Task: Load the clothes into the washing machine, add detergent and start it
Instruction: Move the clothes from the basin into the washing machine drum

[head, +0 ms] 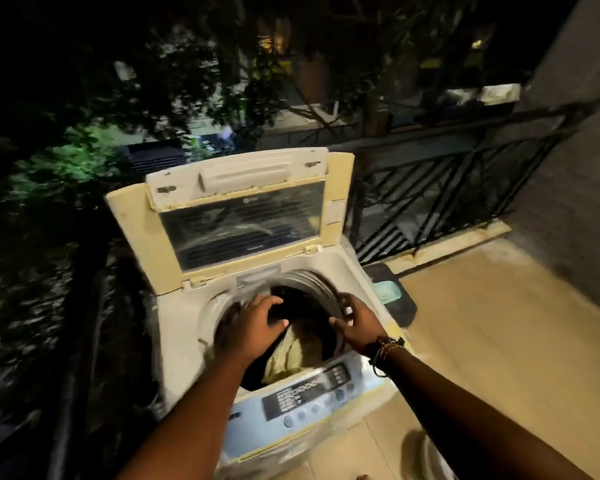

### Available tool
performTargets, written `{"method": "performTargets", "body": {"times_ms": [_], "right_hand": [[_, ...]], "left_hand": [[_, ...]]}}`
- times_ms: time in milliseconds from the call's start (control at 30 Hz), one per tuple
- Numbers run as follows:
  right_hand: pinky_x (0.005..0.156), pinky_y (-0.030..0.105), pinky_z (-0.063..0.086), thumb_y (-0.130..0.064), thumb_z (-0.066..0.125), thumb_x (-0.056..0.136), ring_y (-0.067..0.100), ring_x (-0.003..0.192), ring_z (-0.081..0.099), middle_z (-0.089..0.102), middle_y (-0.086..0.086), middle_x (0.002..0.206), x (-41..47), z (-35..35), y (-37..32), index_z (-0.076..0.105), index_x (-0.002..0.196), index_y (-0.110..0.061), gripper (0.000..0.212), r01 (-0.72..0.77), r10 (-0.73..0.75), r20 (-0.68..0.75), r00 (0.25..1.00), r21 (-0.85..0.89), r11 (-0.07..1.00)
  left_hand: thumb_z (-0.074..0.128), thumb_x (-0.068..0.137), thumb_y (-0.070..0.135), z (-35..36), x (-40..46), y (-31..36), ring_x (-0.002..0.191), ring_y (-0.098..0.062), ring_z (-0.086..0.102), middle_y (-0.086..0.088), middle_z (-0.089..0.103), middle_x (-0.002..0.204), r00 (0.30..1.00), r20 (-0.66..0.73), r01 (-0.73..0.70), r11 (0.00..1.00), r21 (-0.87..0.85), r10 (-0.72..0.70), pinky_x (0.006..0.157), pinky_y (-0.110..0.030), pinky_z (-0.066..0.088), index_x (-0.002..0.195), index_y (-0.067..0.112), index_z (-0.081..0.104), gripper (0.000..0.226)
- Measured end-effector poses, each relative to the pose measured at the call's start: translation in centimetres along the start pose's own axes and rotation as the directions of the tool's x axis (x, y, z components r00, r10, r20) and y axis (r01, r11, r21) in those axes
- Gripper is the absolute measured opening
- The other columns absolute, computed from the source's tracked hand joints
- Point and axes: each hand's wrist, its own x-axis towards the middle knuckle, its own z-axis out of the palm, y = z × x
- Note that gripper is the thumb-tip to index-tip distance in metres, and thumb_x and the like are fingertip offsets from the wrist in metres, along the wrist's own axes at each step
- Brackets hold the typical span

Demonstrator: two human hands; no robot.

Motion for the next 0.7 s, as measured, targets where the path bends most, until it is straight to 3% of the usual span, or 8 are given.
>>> {"method": "performTargets", "body": {"times_ms": [133, 300, 467, 567, 700], "right_hand": [[0.093, 0.034, 0.05, -0.032, 0.074, 0.088, 0.024, 0.111, 0.061, 0.058, 0.006, 0.132, -4.8, -6.0, 5.9, 0.05, 0.141, -0.017, 0.06, -0.07, 0.053, -0.201, 0.978, -0.081, 0.994], [0.103, 0.045, 0.049, -0.046, 0.07, 0.088, 0.027, 0.126, 0.055, 0.05, 0.005, 0.144, -11.9, -12.3, 15.2, 0.043, 0.147, -0.023, 0.069, -0.292, 0.25, -0.283, 0.926, -0.118, 0.949], [0.106, 0.044, 0.046, -0.052, 0.064, 0.09, 0.03, 0.137, 0.046, 0.038, 0.003, 0.156, -19.2, -16.9, 25.3, 0.032, 0.153, -0.029, 0.075, -0.469, 0.414, -0.23, 0.881, -0.304, 0.829], [0.104, 0.045, 0.044, -0.049, 0.061, 0.089, 0.031, 0.135, 0.048, 0.04, 0.003, 0.155, -23.0, -18.8, 30.7, 0.037, 0.148, -0.028, 0.067, -0.499, 0.456, -0.203, 0.867, -0.319, 0.806], [0.104, 0.045, 0.044, -0.049, 0.059, 0.09, 0.031, 0.132, 0.05, 0.044, 0.004, 0.152, -27.6, -20.8, 37.2, 0.039, 0.146, -0.025, 0.064, -0.497, 0.473, -0.154, 0.868, -0.292, 0.817]], "left_hand": [[0.057, 0.08, 0.062, 5.0, 1.3, 7.0, 0.114, -0.023, 0.059, 0.008, 0.062, 0.121, 0.983, 0.051, -0.177, 0.984, -0.02, 0.178, 0.091, -0.042, 0.052, 0.121, 0.036, 0.061, 0.049], [0.054, 0.087, 0.056, 11.7, -0.1, 16.7, 0.111, -0.022, 0.056, 0.006, 0.062, 0.113, 0.933, 0.043, -0.351, 0.931, -0.095, 0.356, 0.086, -0.038, 0.052, 0.111, 0.031, 0.064, 0.037], [0.069, 0.085, 0.035, 19.2, -3.4, 24.5, 0.122, -0.02, 0.047, 0.003, 0.055, 0.125, 0.871, 0.128, -0.456, 0.877, -0.149, 0.475, 0.085, -0.037, 0.053, 0.116, 0.024, 0.064, 0.034], [0.063, 0.085, 0.044, 24.2, -5.6, 27.6, 0.124, -0.018, 0.049, 0.006, 0.052, 0.128, 0.808, 0.234, -0.539, 0.839, -0.077, 0.541, 0.091, -0.037, 0.052, 0.118, 0.028, 0.06, 0.037], [0.061, 0.09, 0.05, 31.3, -9.2, 31.3, 0.123, -0.019, 0.052, 0.003, 0.057, 0.126, 0.781, 0.31, -0.547, 0.833, -0.082, 0.543, 0.101, -0.037, 0.048, 0.12, 0.026, 0.064, 0.039]]}}
